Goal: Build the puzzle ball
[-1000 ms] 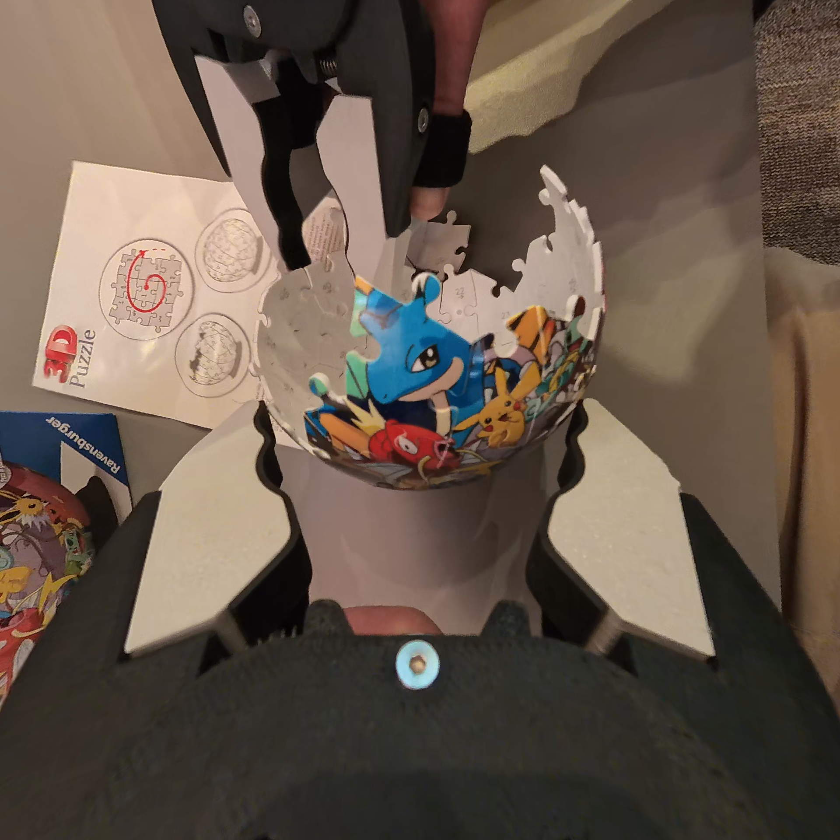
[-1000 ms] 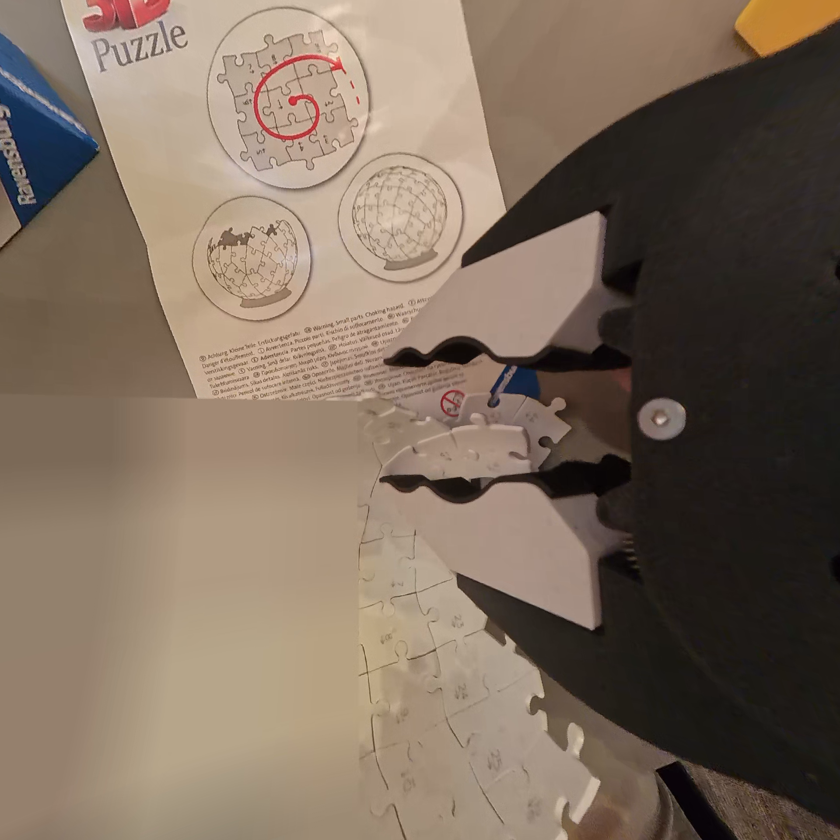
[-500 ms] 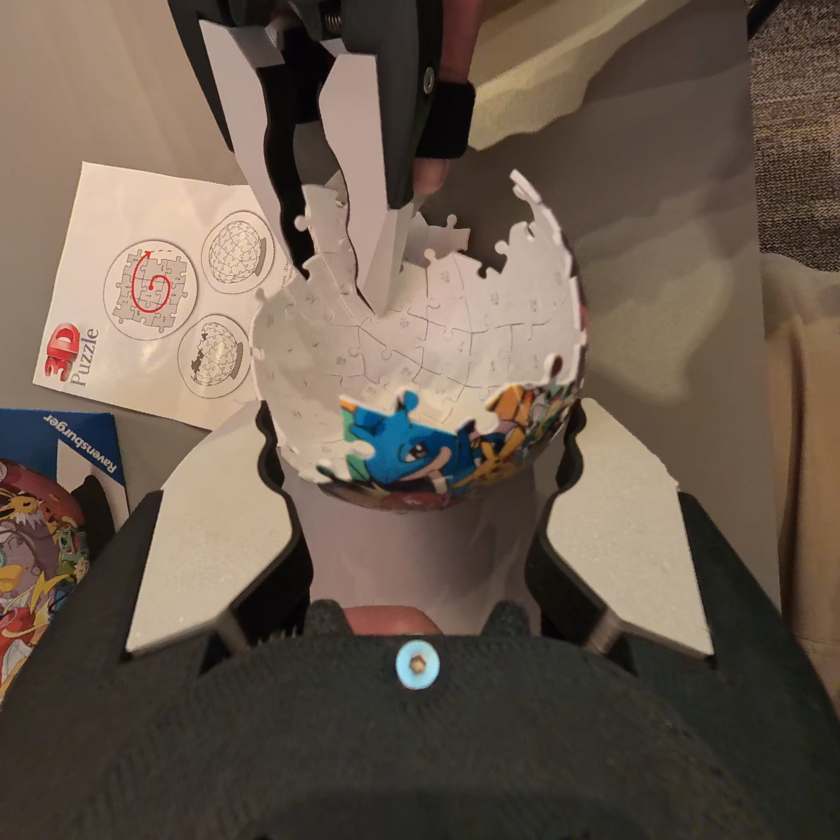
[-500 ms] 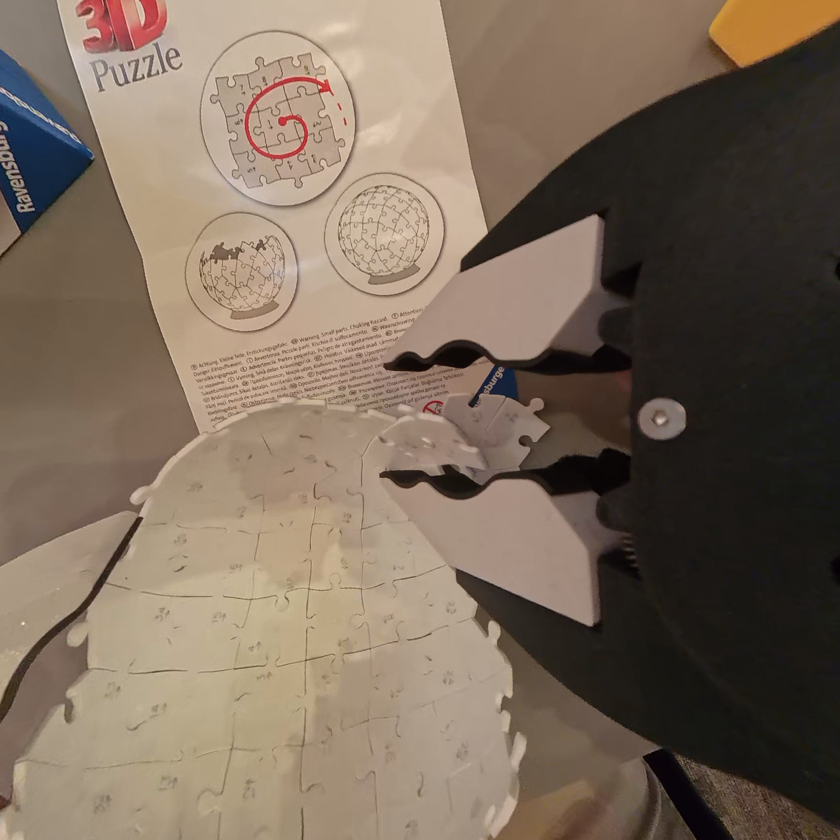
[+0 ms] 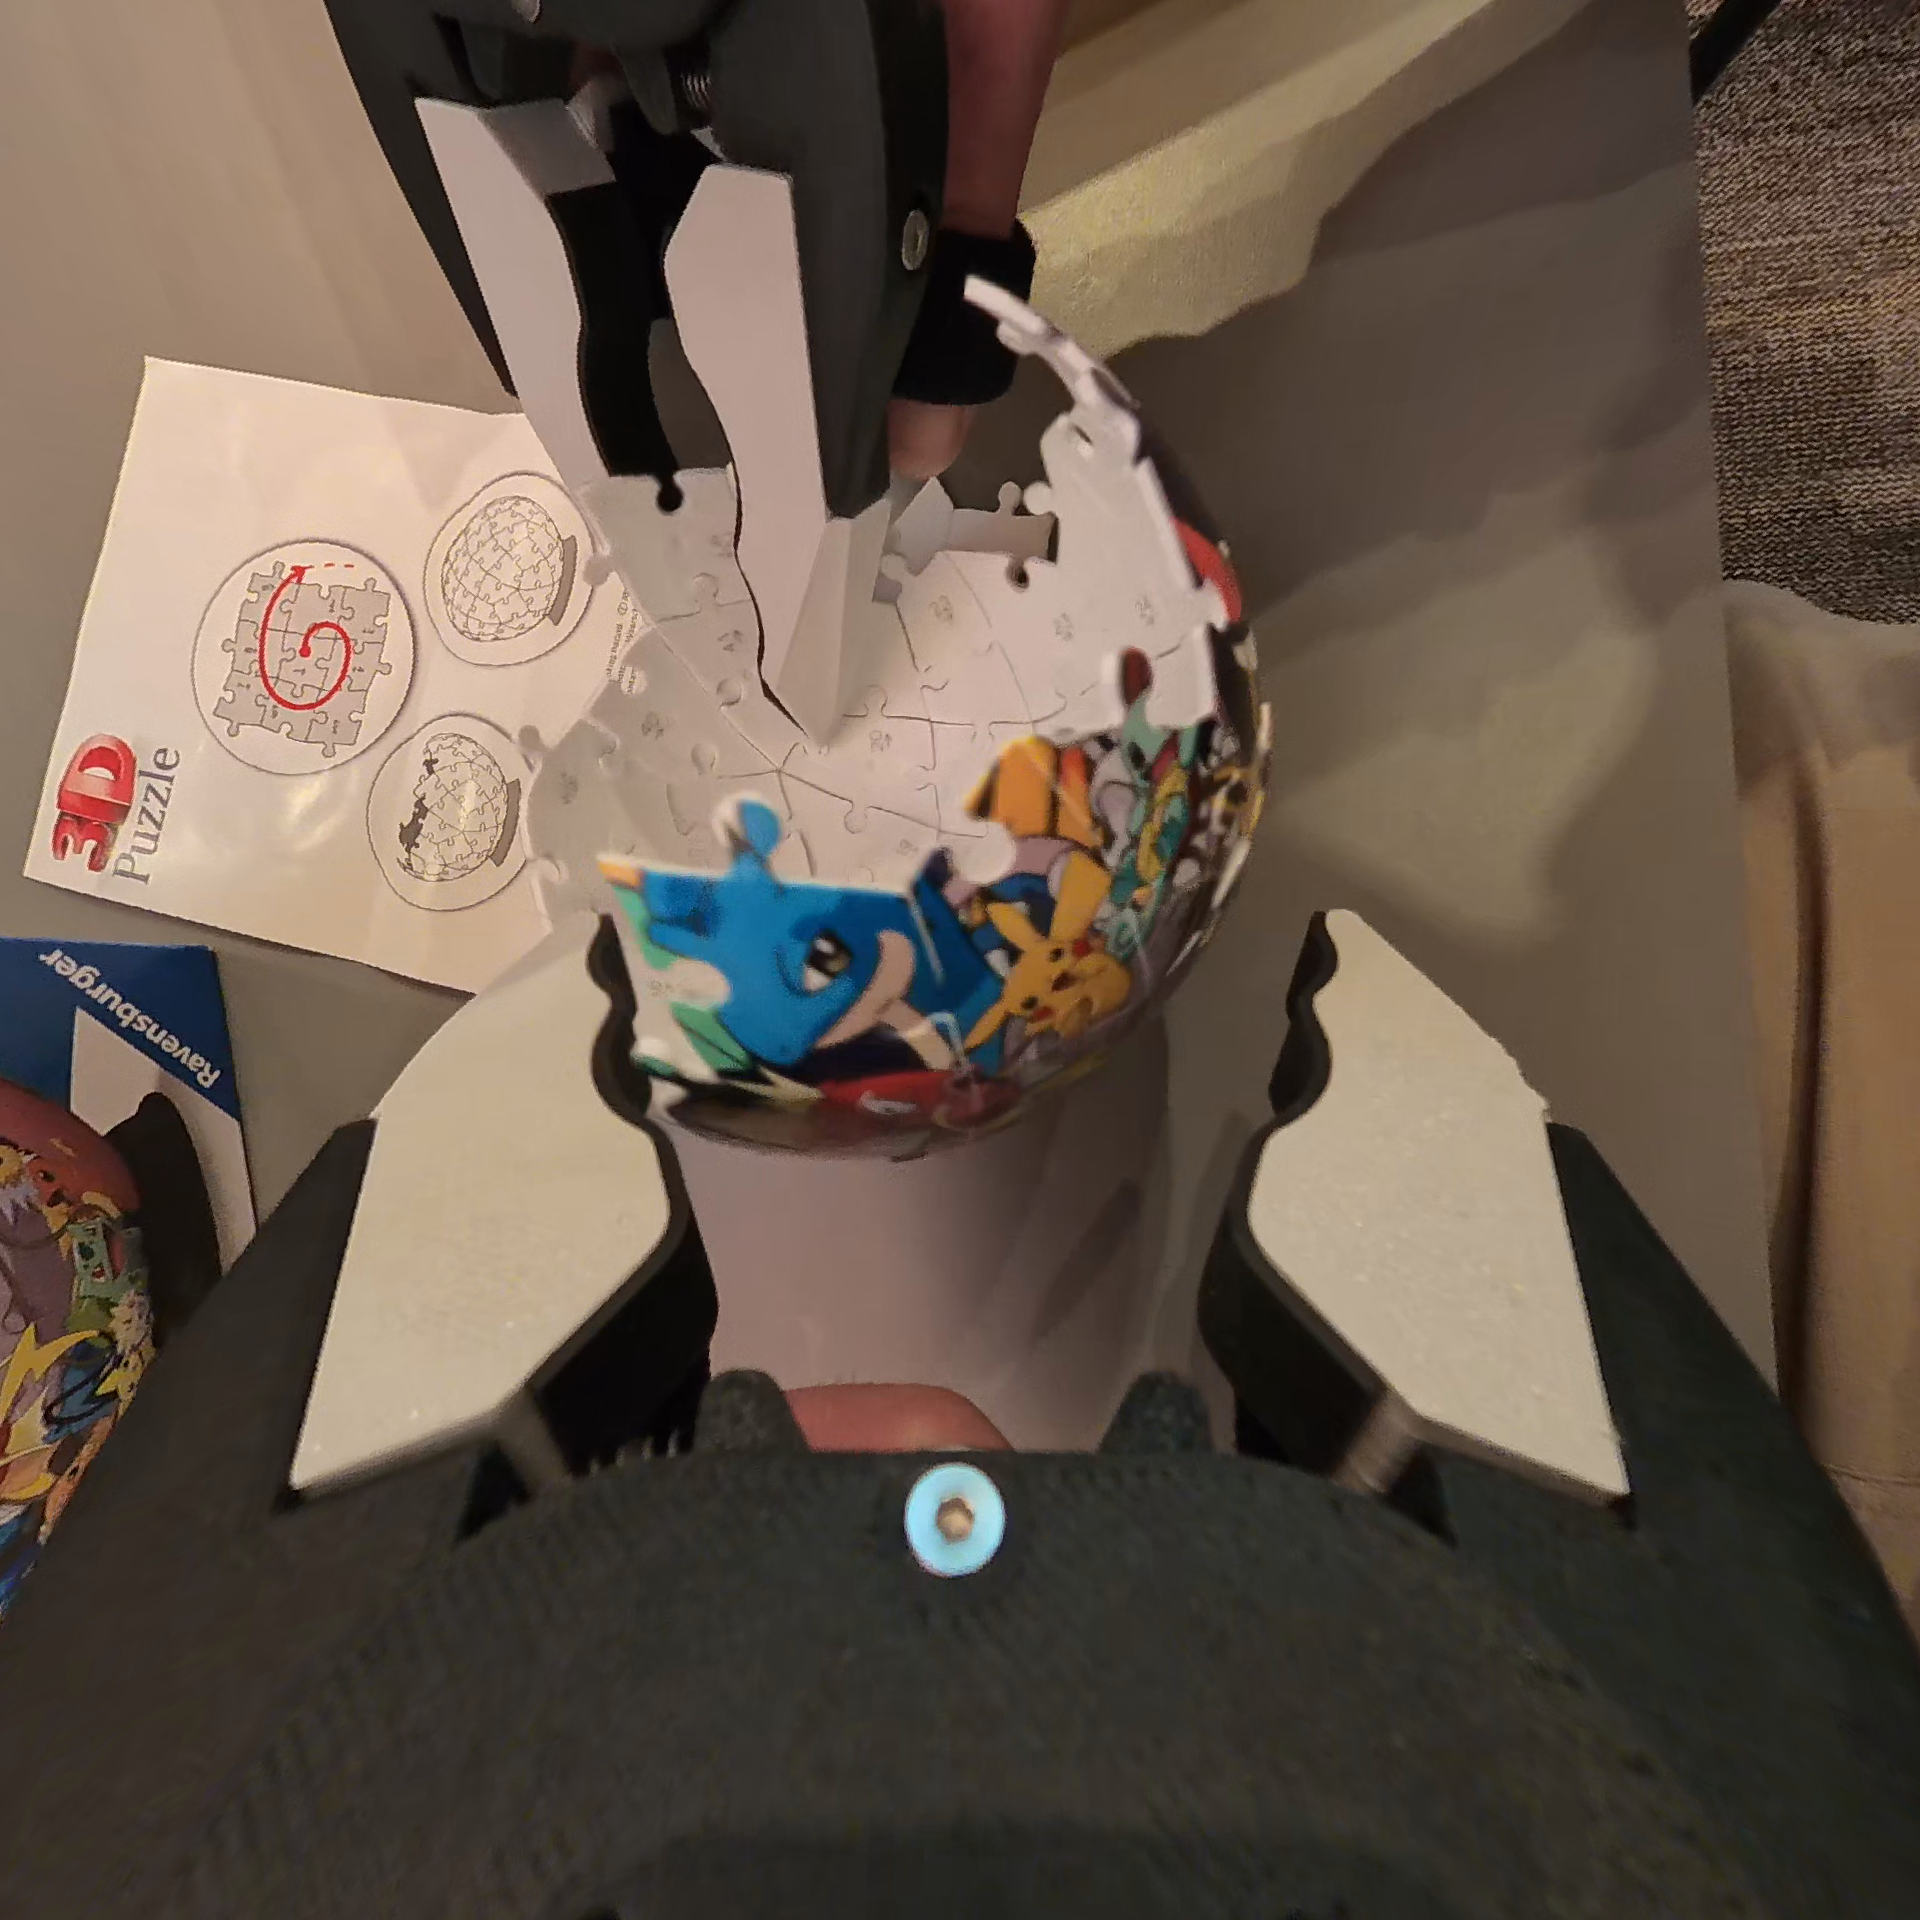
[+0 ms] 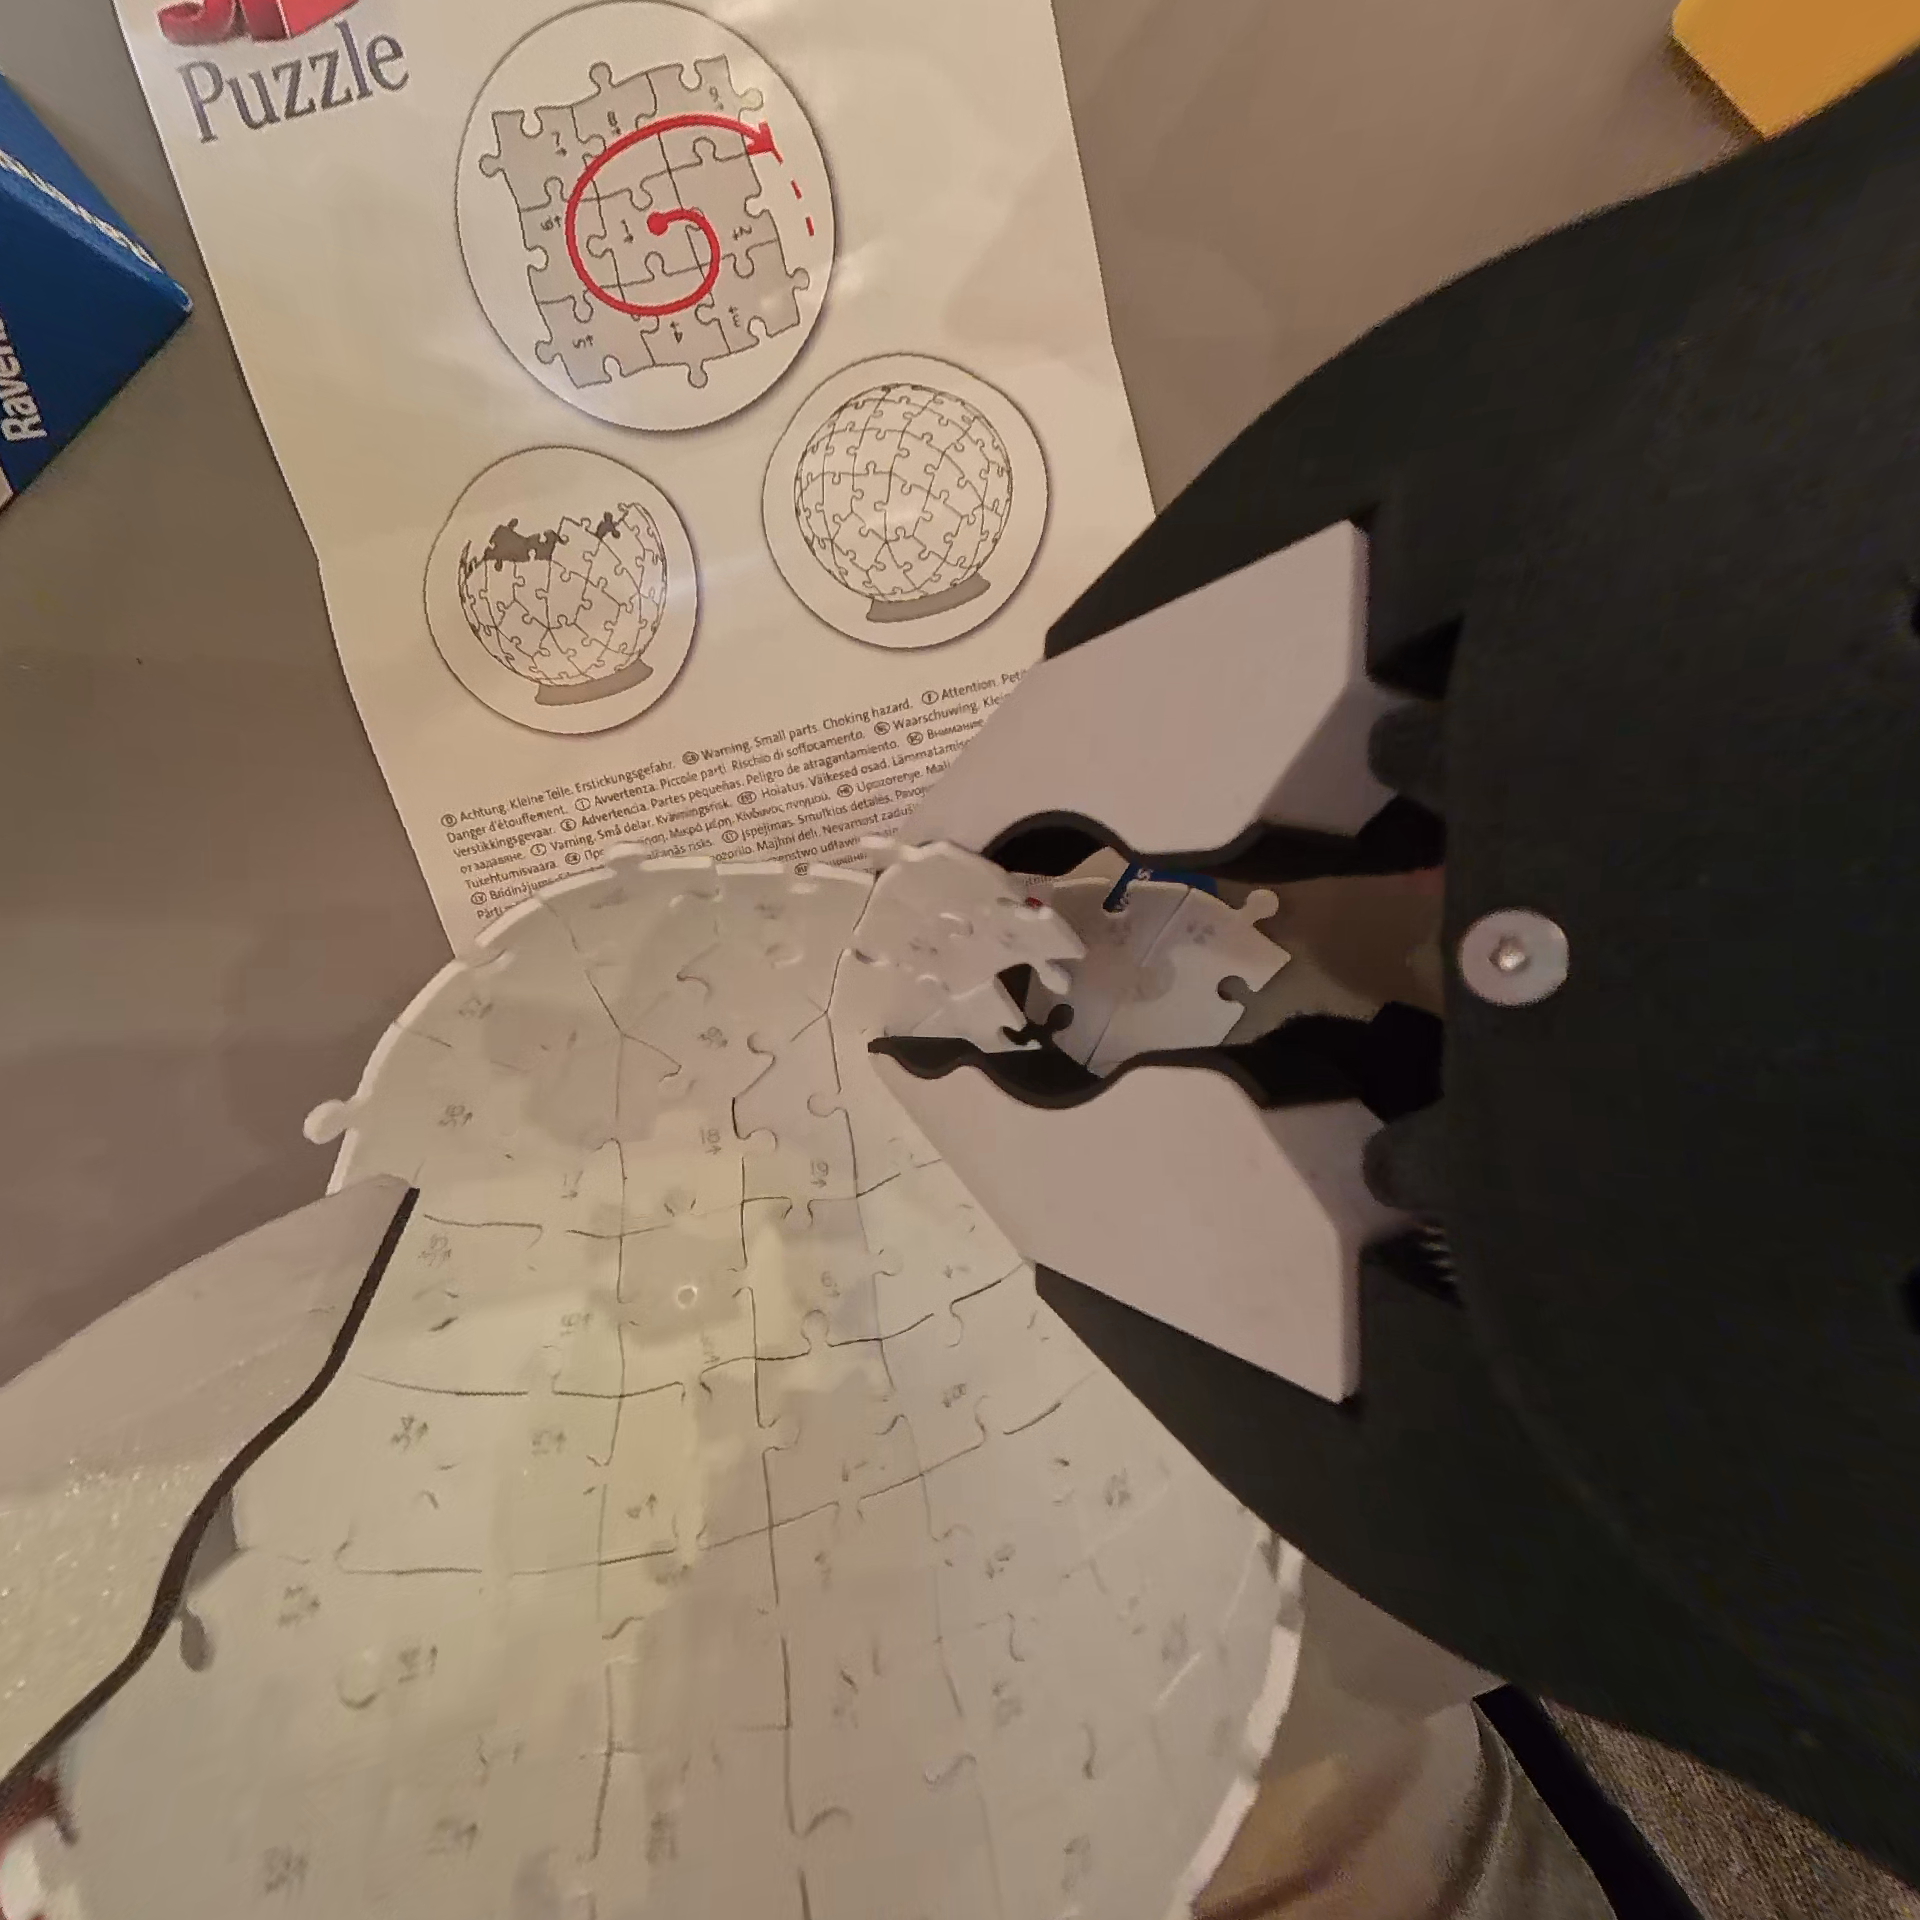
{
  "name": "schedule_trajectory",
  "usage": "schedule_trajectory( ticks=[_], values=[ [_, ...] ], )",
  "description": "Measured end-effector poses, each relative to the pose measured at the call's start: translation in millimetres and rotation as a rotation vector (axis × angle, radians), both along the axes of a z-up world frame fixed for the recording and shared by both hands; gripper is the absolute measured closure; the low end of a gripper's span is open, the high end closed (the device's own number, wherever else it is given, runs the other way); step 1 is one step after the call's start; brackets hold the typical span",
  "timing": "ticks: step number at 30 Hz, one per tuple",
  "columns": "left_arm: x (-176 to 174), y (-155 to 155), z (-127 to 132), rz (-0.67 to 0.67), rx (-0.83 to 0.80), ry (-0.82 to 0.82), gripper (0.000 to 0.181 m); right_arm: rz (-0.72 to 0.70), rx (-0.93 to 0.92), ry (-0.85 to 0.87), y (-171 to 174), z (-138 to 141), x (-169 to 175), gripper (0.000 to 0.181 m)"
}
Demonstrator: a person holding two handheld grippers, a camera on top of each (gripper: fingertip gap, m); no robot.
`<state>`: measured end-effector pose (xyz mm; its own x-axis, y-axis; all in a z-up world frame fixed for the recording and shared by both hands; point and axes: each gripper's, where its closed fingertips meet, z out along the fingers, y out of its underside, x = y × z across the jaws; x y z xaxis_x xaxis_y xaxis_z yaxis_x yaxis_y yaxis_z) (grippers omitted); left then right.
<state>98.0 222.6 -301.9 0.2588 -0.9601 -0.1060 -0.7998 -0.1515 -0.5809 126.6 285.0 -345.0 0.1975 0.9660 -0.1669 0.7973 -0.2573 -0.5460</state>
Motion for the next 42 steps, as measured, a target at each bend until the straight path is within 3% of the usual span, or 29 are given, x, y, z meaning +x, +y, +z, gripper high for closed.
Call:
schedule_trajectory(
  ticks=[12, 22, 28, 42],
  values=[
    [-6, -4, 4, 0.013, 0.009, -0.058, 0.065, -0.026, -0.01, 0.044, -1, 8, -5, 0.15],
    [-23, -6, 27, -0.004, -0.015, -0.13, 0.064, -0.036, -0.037, 0.108, -3, 17, -14, 0.163],
    [-27, 11, 43, 0.034, -0.028, -0.223, 0.072, -0.035, -0.037, 0.124, -2, 22, -19, 0.177],
    [-27, 18, 50, 0.025, -0.235, -0.424, 0.076, -0.035, -0.066, 0.149, 0, 25, -24, 0.179]
  ],
)
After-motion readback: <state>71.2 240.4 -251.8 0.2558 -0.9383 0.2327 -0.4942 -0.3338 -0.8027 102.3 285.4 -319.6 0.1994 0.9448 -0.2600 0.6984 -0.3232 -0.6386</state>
